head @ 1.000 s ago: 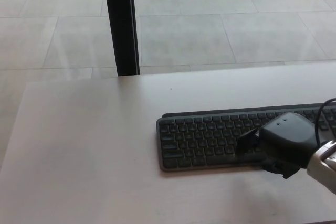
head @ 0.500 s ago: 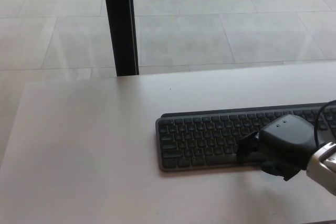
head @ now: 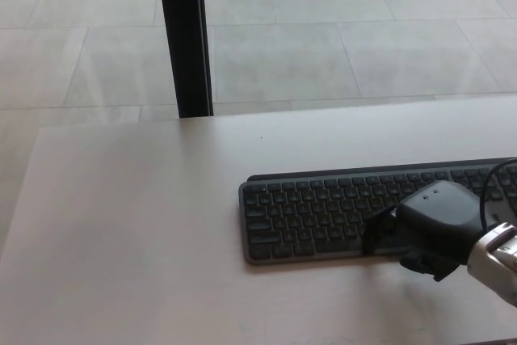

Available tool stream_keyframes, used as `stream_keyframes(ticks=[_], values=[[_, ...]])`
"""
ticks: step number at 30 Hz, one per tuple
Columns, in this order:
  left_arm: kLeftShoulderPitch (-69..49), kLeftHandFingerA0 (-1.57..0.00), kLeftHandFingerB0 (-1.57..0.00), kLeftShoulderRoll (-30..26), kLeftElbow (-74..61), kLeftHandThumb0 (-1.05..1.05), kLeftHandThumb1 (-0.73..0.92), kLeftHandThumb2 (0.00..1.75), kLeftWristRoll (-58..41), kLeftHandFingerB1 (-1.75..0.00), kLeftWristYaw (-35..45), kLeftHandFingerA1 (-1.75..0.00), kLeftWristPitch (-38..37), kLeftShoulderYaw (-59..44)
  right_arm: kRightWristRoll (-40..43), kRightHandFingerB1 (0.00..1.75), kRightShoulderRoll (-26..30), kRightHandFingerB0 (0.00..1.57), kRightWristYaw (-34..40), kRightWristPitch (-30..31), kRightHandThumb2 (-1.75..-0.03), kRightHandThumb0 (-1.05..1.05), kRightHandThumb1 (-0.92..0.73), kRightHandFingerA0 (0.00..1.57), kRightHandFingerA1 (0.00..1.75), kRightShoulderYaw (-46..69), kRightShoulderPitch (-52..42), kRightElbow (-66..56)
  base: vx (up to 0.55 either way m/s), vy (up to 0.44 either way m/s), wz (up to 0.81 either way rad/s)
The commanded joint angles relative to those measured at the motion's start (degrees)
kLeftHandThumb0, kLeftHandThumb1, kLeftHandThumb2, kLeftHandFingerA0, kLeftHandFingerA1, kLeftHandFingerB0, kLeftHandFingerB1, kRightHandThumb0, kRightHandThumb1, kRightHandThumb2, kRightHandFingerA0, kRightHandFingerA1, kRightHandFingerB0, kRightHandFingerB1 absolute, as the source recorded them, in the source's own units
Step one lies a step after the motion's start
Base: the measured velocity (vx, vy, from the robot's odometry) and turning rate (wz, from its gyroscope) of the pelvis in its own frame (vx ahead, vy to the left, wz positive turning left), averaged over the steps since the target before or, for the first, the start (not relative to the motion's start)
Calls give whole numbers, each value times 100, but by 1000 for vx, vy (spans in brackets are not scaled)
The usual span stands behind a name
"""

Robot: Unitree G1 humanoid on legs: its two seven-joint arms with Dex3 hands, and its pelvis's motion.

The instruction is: The robot uses its right fingers to click on the space key of the black keyboard placed on the center of the white desk.

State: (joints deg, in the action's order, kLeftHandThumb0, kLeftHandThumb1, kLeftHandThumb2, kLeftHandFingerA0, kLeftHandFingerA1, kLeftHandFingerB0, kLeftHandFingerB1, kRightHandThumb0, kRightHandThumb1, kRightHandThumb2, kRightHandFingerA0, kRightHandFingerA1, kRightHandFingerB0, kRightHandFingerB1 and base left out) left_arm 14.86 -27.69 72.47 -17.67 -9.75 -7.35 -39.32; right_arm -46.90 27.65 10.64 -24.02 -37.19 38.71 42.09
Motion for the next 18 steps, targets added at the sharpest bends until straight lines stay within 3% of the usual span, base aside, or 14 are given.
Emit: stream_keyframes(ticks=[1, 6, 8, 18], values=[[-11, -87, -75, -127, 22, -53, 56, 56, -99, -59, -10, -71, -134, 0, -117, 53, -71, 72, -135, 181, -70, -13, -52, 88, 165, 7, -36, 296, 0, 0, 0], [-30, -86, -74, -120, -7, -54, 55, 57, -114, -57, -18, -72, -161, 42, -161, 52, -107, 73, -128, 249, -69, -20, -54, 83, 162, -40, -137, 393, 0, 0, 0], [-26, -85, -76, -130, 12, -56, 56, 57, -125, -59, -18, -68, -149, 45, -215, 48, -115, 70, -245, 395, -60, -25, -60, 77, 163, -83, -189, 340, 0, 0, 0], [9, -85, -77, -155, -5, -55, 55, 57, -195, -59, -5, -71, -153, 29, -151, 50, -127, 70, -243, 346, -67, -20, -62, 77, 165, -112, -262, 447, 0, 0, 0]])
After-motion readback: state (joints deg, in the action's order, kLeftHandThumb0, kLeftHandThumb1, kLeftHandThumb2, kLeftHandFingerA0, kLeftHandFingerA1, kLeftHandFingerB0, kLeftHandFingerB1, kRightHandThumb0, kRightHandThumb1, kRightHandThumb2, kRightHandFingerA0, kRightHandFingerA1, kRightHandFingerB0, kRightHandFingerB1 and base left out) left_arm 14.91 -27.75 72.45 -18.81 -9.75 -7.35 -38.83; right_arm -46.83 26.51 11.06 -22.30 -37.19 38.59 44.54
